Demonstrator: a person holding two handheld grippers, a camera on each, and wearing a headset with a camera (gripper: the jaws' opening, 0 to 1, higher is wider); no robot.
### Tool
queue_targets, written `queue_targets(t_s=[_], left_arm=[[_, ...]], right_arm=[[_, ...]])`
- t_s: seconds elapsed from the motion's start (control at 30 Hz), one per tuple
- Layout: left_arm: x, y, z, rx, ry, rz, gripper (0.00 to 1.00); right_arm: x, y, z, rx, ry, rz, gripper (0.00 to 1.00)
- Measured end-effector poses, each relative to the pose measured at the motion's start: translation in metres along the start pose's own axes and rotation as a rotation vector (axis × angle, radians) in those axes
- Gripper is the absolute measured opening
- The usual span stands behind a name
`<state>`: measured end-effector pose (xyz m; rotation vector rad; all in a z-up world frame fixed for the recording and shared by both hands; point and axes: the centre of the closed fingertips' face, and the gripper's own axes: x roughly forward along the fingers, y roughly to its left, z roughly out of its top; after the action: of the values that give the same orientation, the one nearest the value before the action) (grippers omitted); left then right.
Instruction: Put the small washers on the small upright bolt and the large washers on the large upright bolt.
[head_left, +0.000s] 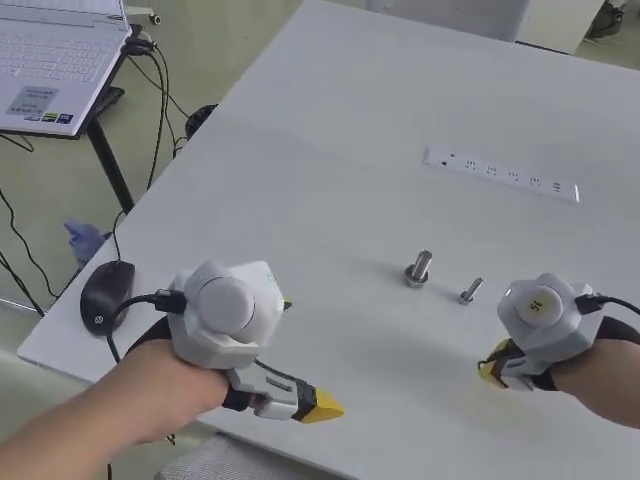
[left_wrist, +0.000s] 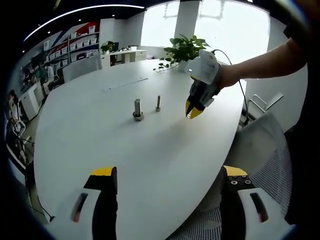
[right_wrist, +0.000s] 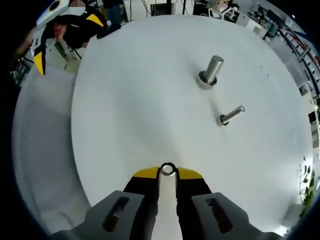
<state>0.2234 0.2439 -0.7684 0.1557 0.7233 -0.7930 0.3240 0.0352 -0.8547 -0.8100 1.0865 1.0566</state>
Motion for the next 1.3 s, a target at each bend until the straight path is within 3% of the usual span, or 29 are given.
queue_targets(t_s=[0.2, 0.67, 1.03, 1.3], left_arm=[[-0.001, 0.002, 0.003, 0.003, 0.000, 0.023, 0.85], [0.003, -0.009, -0.009, -0.034, 0.021, 0.044, 0.84], [-0.005, -0.003, -0.011, -0.045, 0.028, 0.068, 0.83], [-0.004, -0.005, -0.012, -0.056, 0.026, 0.071, 0.82]], right_arm=[[-0.010, -0.017, -0.002, 0.023, -0.010, -0.009, 0.12], [-0.021, -0.049, 0.030, -0.007, -0.047, -0.031, 0.13], [-0.031, -0.059, 0.058, -0.014, -0.081, -0.048, 0.13], [-0.035, -0.067, 0.072, -0.025, -0.098, -0.058, 0.13]])
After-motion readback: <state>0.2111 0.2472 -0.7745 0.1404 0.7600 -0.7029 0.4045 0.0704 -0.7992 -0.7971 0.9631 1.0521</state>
